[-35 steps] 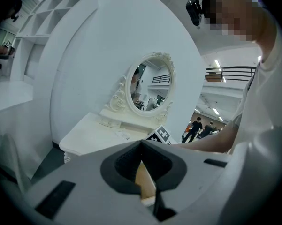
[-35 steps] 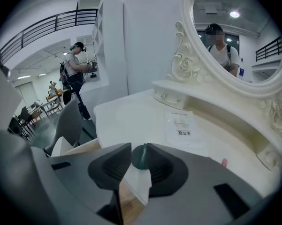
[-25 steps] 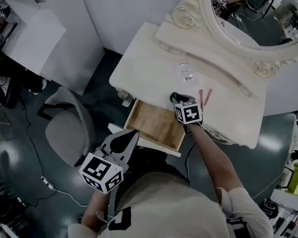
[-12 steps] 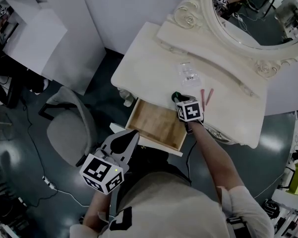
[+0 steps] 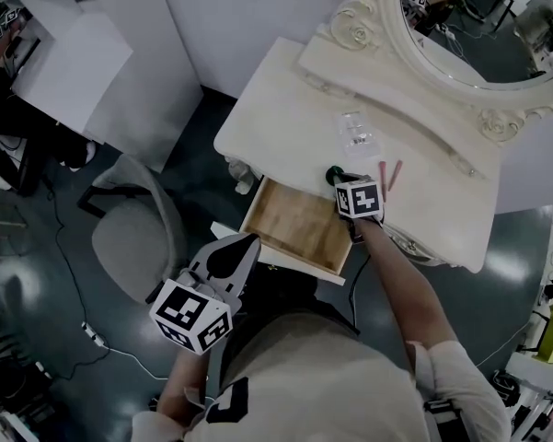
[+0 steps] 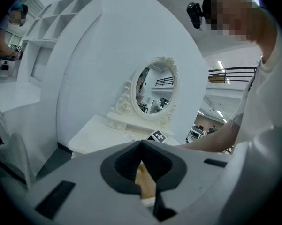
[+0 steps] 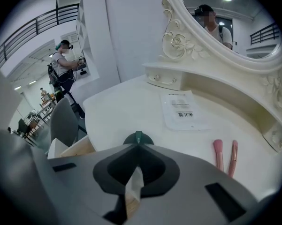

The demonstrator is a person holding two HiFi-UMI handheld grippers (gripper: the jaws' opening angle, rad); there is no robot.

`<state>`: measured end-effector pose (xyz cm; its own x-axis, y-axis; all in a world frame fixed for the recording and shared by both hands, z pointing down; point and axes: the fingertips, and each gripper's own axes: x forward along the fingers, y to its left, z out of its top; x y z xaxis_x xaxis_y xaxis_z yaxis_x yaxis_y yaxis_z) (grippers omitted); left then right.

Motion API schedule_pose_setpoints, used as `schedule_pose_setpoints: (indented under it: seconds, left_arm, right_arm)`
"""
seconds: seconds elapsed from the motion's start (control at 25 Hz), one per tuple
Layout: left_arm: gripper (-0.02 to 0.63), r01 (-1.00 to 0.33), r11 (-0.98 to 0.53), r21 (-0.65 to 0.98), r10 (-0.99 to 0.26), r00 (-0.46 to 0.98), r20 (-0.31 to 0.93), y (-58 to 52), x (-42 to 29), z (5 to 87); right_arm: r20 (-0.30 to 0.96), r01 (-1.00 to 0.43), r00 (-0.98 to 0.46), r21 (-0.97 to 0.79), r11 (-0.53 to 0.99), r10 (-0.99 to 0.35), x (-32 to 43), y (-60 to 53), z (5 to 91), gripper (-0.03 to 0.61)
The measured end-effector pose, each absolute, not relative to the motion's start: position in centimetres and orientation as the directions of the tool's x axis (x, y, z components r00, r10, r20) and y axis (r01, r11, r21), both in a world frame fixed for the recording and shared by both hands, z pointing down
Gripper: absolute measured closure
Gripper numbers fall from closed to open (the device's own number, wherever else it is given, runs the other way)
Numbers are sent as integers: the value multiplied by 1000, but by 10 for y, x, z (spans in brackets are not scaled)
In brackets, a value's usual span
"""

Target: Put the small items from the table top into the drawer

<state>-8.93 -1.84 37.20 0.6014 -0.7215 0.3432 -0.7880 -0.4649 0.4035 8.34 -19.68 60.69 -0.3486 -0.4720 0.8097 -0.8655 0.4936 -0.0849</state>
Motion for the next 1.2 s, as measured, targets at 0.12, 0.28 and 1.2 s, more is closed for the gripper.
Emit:
schedule_pose_setpoints:
  seconds: [0.12,0.28,1.2]
  left_arm:
    - [558,-789,-463,404,-724,600,341,-18,-94,372]
    - [558,-792,-463,397,-731,595,334,-23,-95,369]
    - [558,-790,-494,363,-739,601,305,-32,-85,358]
  right_arm:
    - [810,-868,-353,-97,488,-468,80,-194,606,551]
    - [798,-868,-365,-105,485,-479,81,-196,600,551]
    - [733,-825,-447,-115,554,-513,79,-185,554,551]
